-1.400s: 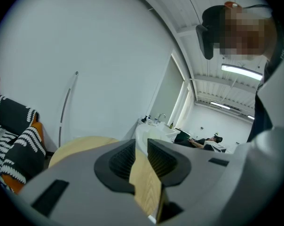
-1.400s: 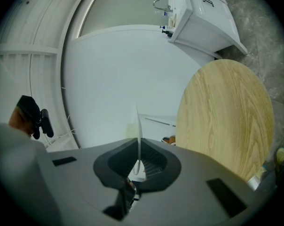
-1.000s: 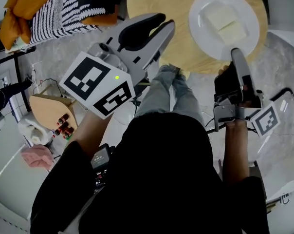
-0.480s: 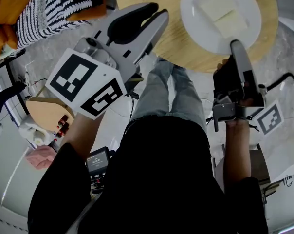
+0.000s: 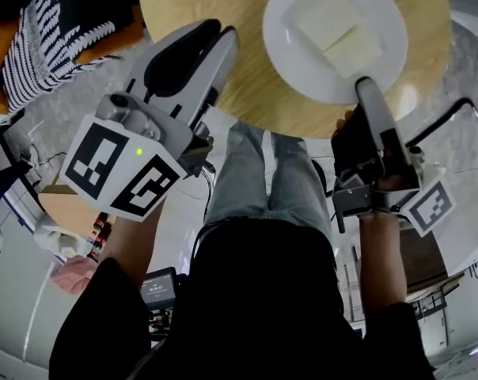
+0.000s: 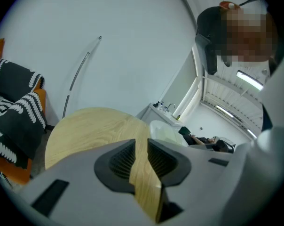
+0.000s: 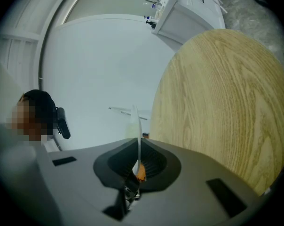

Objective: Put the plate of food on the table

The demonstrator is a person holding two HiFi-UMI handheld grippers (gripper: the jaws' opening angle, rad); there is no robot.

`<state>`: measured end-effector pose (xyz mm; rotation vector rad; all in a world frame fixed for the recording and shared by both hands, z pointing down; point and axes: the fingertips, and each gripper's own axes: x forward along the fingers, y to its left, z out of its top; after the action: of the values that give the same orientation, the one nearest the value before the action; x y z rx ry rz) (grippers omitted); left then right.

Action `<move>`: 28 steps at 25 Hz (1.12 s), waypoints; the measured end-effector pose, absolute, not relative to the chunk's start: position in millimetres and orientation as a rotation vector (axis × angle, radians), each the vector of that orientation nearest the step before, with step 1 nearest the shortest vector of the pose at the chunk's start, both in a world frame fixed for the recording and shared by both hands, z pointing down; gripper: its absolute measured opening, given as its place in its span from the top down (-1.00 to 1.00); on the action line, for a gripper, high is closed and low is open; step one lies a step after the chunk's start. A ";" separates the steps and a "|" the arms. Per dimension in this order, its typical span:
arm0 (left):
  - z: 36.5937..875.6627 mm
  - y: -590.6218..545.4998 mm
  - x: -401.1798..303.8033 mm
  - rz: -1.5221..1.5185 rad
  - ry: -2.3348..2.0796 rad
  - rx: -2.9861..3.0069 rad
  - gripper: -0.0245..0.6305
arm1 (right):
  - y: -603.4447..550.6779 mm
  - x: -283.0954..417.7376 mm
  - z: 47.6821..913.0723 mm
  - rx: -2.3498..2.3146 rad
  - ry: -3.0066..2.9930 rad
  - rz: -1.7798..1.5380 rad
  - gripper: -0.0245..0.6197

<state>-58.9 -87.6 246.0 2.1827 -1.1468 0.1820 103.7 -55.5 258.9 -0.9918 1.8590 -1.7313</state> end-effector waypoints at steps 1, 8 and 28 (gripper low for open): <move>252.6 -89.1 -60.3 0.186 -1.148 2.170 0.64 | -56.0 103.2 264.9 -0.995 1.850 -1.747 0.87; 266.1 -86.4 -51.5 0.217 -1.111 2.129 0.64 | -53.9 102.1 279.2 -1.004 1.810 -1.833 0.87; 296.3 -91.4 -48.6 0.299 -1.083 2.088 0.64 | -47.4 92.3 326.3 -1.135 1.787 -2.062 0.87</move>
<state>-48.6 -91.4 296.3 2.0878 -1.0832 0.2993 92.3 -47.4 326.3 -1.1349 1.7873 -2.0624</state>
